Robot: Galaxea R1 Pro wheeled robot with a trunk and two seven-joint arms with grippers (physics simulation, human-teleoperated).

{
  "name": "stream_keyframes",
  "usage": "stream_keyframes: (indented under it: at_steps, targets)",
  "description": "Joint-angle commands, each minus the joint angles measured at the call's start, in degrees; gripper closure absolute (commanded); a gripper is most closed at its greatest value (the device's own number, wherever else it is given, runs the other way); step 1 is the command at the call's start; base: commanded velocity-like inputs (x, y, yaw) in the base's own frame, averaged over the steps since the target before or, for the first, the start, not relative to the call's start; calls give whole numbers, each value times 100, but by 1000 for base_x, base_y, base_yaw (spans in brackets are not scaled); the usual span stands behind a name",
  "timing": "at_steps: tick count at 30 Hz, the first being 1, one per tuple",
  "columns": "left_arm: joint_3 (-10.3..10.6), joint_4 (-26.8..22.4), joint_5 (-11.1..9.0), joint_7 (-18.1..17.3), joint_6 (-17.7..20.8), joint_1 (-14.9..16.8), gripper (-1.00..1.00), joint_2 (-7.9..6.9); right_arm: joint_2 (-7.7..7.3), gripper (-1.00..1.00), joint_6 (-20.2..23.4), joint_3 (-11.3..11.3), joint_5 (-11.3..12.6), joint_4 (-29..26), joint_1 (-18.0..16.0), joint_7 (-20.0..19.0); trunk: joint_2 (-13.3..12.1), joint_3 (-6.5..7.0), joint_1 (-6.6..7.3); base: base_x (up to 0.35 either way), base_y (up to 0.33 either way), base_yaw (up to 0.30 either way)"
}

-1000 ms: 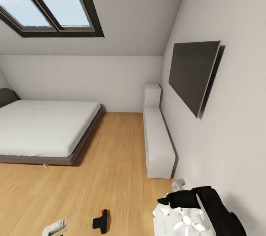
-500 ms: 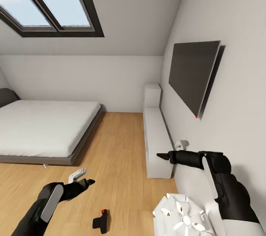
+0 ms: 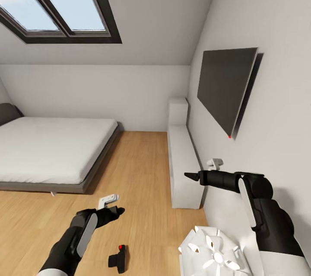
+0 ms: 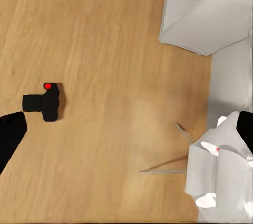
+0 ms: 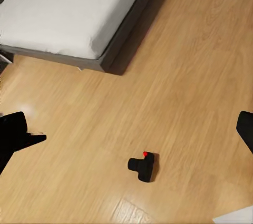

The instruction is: Attach the digital camera to the camera tripod in the bedroom.

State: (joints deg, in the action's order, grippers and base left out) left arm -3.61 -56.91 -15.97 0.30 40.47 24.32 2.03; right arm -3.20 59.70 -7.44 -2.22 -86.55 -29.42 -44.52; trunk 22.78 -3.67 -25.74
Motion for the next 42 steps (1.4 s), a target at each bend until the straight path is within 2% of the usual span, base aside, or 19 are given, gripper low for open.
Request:
stream_keyframes:
  at_steps: [1, 5, 11, 24, 31, 42]
  targets:
    - [-10, -2, 26, 6, 34, 7, -100, 79, 1, -100, 30, -3, -21, -3, -8, -36, 13, -14, -4, 0, 0, 0]
    - [15, 3, 136, 11, 61, 10, -100, 306, 5, -100, 30, 2, -12, 1, -10, -41, 13, -14, -4, 0, 0, 0]
    - [30, -6, 193, 13, 128, 11, -100, 452, 11, -100, 30, 15, -7, 13, -11, -46, 13, -14, -4, 0, 0, 0]
    - [26, -16, 214, 14, 145, 12, -100, 487, 10, -100, 30, 447, -8, 38, -11, -34, 13, -14, -4, 0, 0, 0]
    - [32, -17, 190, 14, 150, 12, -100, 478, -4, -100, 30, 501, -19, 31, -11, -43, 294, -139, -158, 0, 0, 0]
    - [0, -50, 141, -17, 269, 12, -100, 459, -28, -100, 30, 461, -15, -4, -11, -48, 735, -337, -399, 0, 0, 0]
